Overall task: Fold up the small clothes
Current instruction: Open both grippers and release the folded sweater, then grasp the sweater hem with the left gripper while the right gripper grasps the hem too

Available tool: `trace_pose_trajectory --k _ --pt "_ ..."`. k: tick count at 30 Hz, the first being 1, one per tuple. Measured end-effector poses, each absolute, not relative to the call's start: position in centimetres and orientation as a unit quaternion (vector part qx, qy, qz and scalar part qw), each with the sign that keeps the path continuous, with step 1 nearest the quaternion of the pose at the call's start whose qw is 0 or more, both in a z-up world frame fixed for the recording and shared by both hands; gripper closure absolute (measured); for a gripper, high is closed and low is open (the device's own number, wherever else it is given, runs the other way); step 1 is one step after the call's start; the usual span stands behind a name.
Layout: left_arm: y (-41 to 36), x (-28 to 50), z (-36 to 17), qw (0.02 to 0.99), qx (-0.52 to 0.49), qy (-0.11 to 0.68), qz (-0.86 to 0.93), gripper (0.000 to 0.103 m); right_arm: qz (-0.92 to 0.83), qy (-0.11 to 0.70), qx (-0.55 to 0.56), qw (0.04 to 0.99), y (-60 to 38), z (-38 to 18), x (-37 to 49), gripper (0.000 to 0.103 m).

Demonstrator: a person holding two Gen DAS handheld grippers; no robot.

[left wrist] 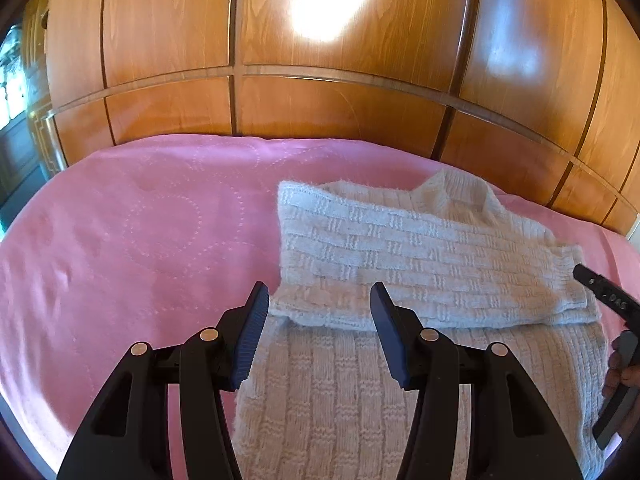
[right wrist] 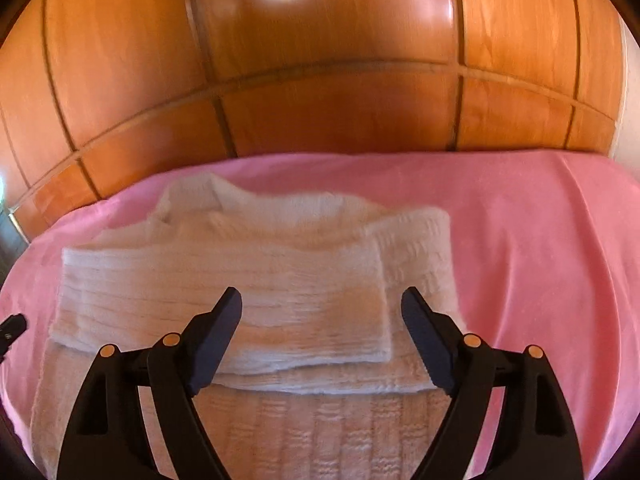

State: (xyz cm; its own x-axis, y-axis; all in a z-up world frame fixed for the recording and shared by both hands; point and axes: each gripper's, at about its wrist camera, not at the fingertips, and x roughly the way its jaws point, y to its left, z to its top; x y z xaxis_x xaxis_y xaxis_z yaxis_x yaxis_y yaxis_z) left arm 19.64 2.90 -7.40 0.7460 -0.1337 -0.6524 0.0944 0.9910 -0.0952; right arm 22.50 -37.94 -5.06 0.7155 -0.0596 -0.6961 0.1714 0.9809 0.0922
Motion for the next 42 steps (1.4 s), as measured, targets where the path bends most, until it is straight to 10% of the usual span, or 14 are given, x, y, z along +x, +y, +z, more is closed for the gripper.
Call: trace_pose_trajectory --k 20,42 --pt "1.1 27.1 -13.5 0.905 -0.007 0.421 -0.055 0.051 -0.037 0.424 0.057 0.903 -35.6 -10.7 27.1 0.007" --pt "4.2 14.4 -8.5 0.925 -0.024 0.369 -0.086 0.051 -0.033 0.445 0.089 0.89 -36.2 -8.7 19.1 0.003"
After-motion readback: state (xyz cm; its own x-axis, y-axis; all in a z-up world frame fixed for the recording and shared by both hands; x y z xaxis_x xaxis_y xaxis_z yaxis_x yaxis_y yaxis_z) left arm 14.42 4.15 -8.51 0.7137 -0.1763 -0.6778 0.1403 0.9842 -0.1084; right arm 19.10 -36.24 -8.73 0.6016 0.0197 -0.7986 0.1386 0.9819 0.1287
